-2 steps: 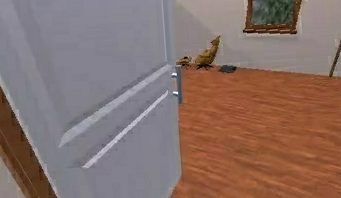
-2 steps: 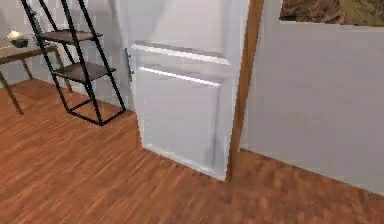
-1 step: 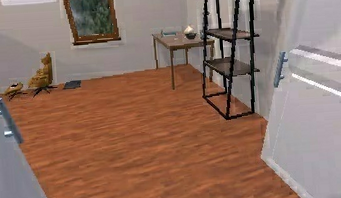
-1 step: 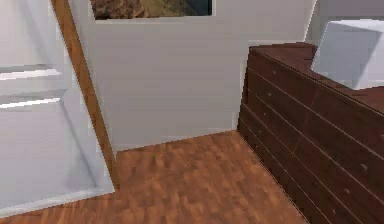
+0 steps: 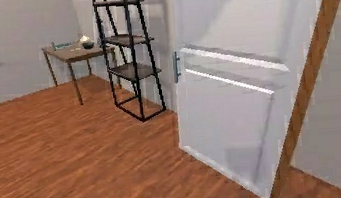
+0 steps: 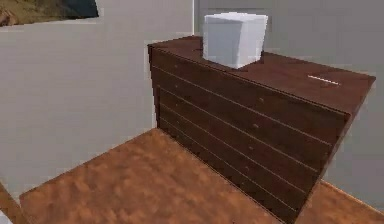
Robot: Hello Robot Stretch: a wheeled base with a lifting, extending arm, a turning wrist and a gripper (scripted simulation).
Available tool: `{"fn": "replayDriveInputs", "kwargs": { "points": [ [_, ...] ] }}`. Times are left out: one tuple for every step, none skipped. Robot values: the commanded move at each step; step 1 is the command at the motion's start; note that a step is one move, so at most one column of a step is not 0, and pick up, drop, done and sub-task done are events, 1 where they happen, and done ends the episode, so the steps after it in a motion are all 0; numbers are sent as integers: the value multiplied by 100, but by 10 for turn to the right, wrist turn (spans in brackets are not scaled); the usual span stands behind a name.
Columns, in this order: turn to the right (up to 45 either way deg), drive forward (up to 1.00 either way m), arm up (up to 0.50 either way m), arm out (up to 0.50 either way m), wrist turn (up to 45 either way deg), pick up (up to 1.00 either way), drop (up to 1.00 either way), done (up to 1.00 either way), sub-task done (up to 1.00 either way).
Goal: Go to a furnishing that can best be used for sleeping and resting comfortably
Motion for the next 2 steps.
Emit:
{"fn": "replayDriveInputs", "kwargs": {
  "points": [
    [0, 20, 0, 0, 0, 0, 0, 0, 0],
    [-450, 0, 0, 0, 0, 0, 0, 0, 0]
  ]
}}
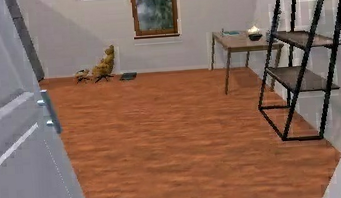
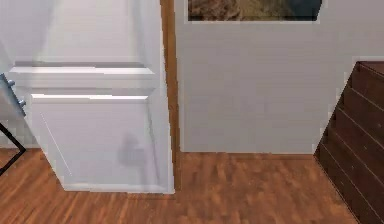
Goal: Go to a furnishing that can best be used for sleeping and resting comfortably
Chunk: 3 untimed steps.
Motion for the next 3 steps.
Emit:
{"fn": "replayDriveInputs", "kwargs": {
  "points": [
    [-450, 0, 0, 0, 0, 0, 0, 0, 0],
    [-450, 0, 0, 0, 0, 0, 0, 0, 0],
    [-300, 0, 0, 0, 0, 0, 0, 0, 0]
  ]
}}
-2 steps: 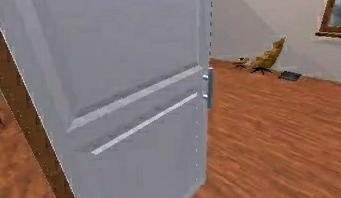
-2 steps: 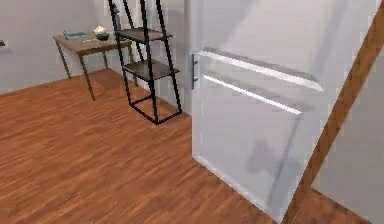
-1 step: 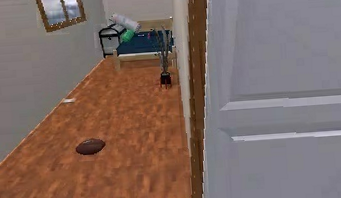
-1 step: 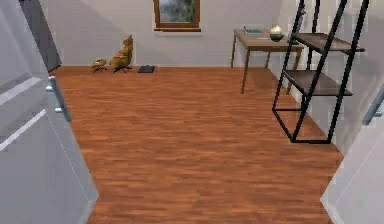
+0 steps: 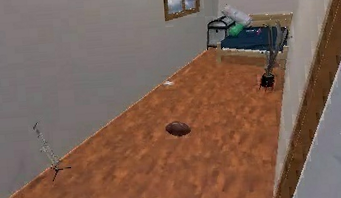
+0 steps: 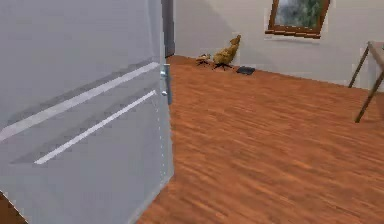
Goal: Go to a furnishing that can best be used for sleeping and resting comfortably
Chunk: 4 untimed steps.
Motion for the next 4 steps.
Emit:
{"fn": "replayDriveInputs", "kwargs": {
  "points": [
    [0, 65, 0, 0, 0, 0, 0, 0, 0],
    [240, 0, 0, 0, 0, 0, 0, 0, 0],
    [0, 100, 0, 0, 0, 0, 0, 0, 0],
    [30, 0, 0, 0, 0, 0, 0, 0, 0]
  ]
}}
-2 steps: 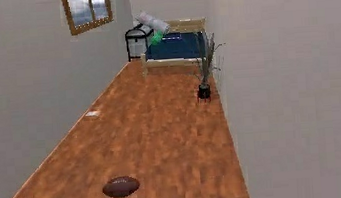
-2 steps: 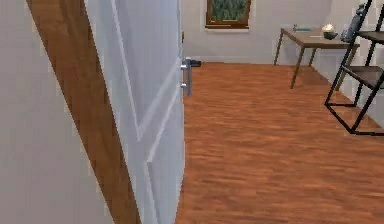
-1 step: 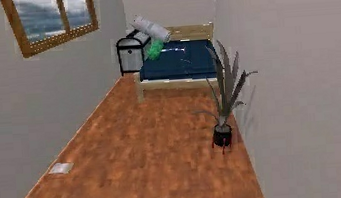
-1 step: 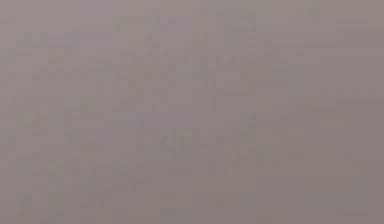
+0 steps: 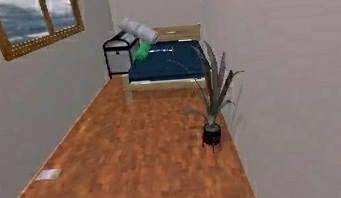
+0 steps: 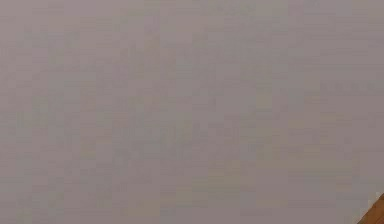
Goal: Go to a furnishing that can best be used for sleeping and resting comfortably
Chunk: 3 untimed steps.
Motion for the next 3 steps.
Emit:
{"fn": "replayDriveInputs", "kwargs": {
  "points": [
    [0, 35, 0, 0, 0, 0, 0, 0, 0],
    [-240, 0, 0, 0, 0, 0, 0, 0, 0],
    [0, 100, 0, 0, 0, 0, 0, 0, 0]
  ]
}}
